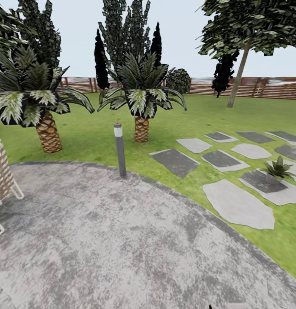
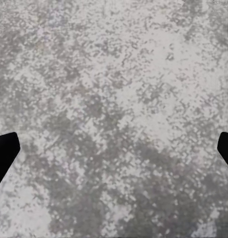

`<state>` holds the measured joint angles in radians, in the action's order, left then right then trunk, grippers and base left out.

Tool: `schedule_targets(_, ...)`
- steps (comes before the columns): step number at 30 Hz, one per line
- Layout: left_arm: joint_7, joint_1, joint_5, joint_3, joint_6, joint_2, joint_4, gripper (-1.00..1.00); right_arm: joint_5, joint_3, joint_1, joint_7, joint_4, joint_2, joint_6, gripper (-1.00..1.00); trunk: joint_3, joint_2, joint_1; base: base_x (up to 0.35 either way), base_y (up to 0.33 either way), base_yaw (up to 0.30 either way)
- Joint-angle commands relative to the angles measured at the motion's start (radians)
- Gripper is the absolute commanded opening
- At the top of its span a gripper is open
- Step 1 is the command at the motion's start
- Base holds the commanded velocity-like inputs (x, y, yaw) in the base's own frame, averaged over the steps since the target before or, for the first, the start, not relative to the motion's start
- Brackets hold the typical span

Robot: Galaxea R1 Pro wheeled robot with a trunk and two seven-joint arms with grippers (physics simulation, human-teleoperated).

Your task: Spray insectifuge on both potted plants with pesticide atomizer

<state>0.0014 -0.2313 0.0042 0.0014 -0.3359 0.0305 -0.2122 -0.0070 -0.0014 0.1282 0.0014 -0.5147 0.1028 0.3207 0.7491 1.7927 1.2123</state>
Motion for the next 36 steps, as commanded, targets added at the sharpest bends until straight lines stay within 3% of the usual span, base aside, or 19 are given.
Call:
schedule_targets(1, 0.0, 0.0, 0.0, 0.0, -0.003, 0.0, 0.001, 1.0, -0.001, 0.0, 0.001, 0.0, 0.001, 0.0, 0.003, 1.0, 0.001, 0.0, 0.0, 0.338, 0.143, -0.267)
schedule_targets(18, 0.0, 0.0, 0.0, 0.0, -0.003, 0.0, 0.002, 1.0, -0.001, 0.0, 0.001, 0.0, 0.003, 0.0, 0.004, 1.0, -0.001, 0.0, 0.0, 0.314, 0.104, -0.283)
schedule_targets(36, 0.0, 0.0, 0.0, -0.002, -0.003, 0.0, 0.002, 1.0, -0.001, 0.001, 0.001, 0.0, 0.048, 0.0, 0.005, 1.0, -0.009, 0.0, 0.0, 0.022, 0.001, -0.3)
